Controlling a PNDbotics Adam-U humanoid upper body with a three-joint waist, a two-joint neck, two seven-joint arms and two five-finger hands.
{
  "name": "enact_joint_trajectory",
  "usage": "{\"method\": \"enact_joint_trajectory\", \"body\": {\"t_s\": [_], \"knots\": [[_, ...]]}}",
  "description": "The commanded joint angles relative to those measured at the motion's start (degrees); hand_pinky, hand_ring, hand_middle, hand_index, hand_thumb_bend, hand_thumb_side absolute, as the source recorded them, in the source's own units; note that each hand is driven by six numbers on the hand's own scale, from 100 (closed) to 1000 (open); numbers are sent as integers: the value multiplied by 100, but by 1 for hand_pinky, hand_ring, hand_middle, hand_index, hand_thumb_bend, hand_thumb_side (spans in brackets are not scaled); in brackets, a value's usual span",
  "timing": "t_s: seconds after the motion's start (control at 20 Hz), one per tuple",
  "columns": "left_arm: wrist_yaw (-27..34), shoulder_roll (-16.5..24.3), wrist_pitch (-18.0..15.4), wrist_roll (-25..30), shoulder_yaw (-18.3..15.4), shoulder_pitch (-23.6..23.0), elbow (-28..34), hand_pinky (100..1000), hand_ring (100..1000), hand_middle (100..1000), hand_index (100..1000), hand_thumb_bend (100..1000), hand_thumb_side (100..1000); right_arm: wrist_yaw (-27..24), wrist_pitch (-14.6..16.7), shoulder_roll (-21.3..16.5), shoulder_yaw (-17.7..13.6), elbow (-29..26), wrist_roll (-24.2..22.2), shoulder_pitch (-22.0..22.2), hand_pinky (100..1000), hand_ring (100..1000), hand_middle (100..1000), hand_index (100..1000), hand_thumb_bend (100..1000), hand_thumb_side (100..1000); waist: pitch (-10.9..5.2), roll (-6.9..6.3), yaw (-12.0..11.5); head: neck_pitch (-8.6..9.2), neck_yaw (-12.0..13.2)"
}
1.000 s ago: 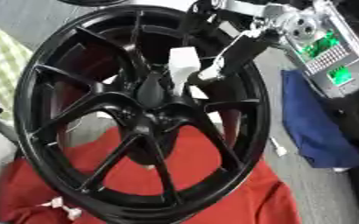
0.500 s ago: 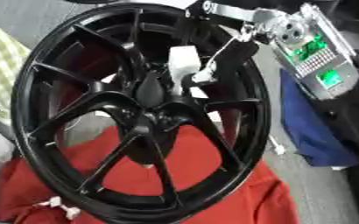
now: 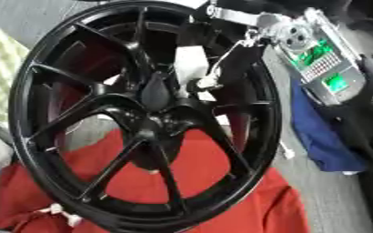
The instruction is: Pull the pin out of the wheel hub.
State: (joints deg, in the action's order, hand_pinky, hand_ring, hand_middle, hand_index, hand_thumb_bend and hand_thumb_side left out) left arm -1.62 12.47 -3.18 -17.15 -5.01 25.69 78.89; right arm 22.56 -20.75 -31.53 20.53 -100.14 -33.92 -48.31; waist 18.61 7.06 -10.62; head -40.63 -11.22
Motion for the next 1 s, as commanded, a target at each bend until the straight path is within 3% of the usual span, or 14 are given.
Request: {"method": "enact_joint_trajectory", "body": {"t_s": [0.05, 0.4, 1.0], "knots": [[-31, 29, 19, 1, 25, 79, 127, 668, 521, 481, 744, 100, 931, -107, -64, -93, -67, -96, 123, -55, 672, 733, 554, 663, 569, 106, -99, -39, -3, 36, -21], [-62, 16, 39, 9, 36, 98, 141, 668, 522, 481, 744, 100, 930, -184, -111, -149, -44, -145, 145, 15, 662, 688, 477, 625, 494, 100, -85, -31, -26, 46, -46], [-86, 14, 54, 35, 50, 108, 141, 670, 523, 481, 743, 100, 931, -573, -248, -167, -65, -247, 151, 46, 631, 644, 400, 554, 460, 100, -76, -29, -36, 23, -79]]}}
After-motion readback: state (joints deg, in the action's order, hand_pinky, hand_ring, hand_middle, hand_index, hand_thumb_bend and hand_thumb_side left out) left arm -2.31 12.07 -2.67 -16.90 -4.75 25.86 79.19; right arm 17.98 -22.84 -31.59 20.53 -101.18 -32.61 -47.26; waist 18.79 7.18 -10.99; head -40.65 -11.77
